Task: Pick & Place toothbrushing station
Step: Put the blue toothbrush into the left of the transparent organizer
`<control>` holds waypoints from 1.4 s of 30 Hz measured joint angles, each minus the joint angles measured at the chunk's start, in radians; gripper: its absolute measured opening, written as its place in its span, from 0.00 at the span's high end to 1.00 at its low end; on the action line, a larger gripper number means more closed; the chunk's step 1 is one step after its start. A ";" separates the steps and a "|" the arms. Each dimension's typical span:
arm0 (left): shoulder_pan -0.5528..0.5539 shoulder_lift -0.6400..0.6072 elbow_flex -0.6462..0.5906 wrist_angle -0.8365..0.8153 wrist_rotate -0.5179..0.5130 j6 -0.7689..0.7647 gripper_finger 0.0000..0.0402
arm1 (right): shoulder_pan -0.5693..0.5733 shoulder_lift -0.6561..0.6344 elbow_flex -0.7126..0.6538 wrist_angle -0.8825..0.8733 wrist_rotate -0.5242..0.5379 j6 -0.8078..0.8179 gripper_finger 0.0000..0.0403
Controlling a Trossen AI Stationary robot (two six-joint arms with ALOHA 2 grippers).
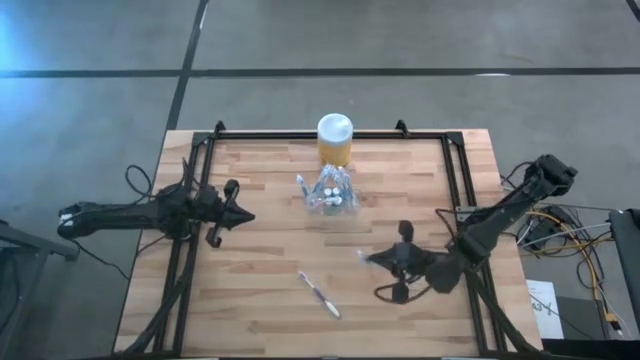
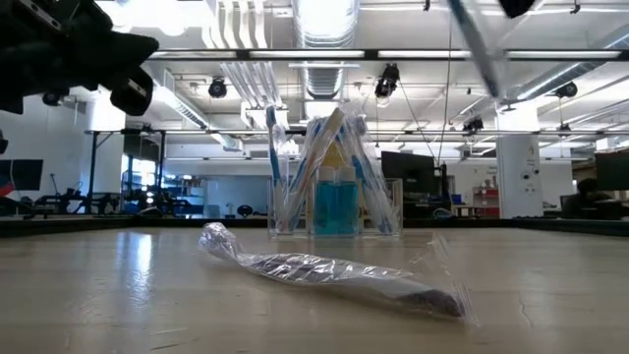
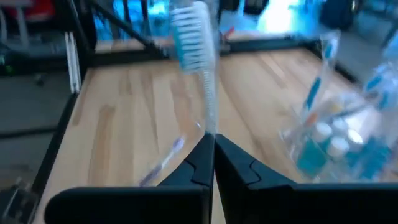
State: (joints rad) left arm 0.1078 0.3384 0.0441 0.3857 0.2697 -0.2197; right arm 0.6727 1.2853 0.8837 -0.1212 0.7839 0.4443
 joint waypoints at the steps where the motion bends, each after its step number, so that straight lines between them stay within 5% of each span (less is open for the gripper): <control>1: -0.014 0.015 0.000 0.003 -0.021 -0.004 0.96 | -0.011 -0.004 -0.038 0.094 0.000 -0.049 0.98; 8: -0.156 0.179 0.015 0.132 -0.111 0.109 0.82 | -0.078 0.039 -0.192 0.589 -0.007 -0.328 0.98; 12: -0.230 0.292 0.072 0.172 -0.180 0.147 0.68 | -0.121 0.081 -0.203 0.712 -0.014 -0.391 0.98; 25: -0.268 0.704 0.327 0.325 -0.298 0.175 0.33 | -0.235 0.231 -0.056 0.709 -0.079 -0.437 0.98; 34: -0.268 0.940 0.540 0.366 -0.279 0.227 0.26 | -0.256 0.287 0.048 0.680 -0.140 -0.490 0.98; 42: -0.269 1.070 0.662 0.367 -0.136 0.226 0.28 | -0.257 0.289 0.094 0.570 -0.137 -0.473 0.98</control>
State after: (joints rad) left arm -0.1608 1.4085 0.7060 0.7524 0.1338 0.0067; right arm 0.4152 1.5742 0.9781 0.4490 0.6464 -0.0292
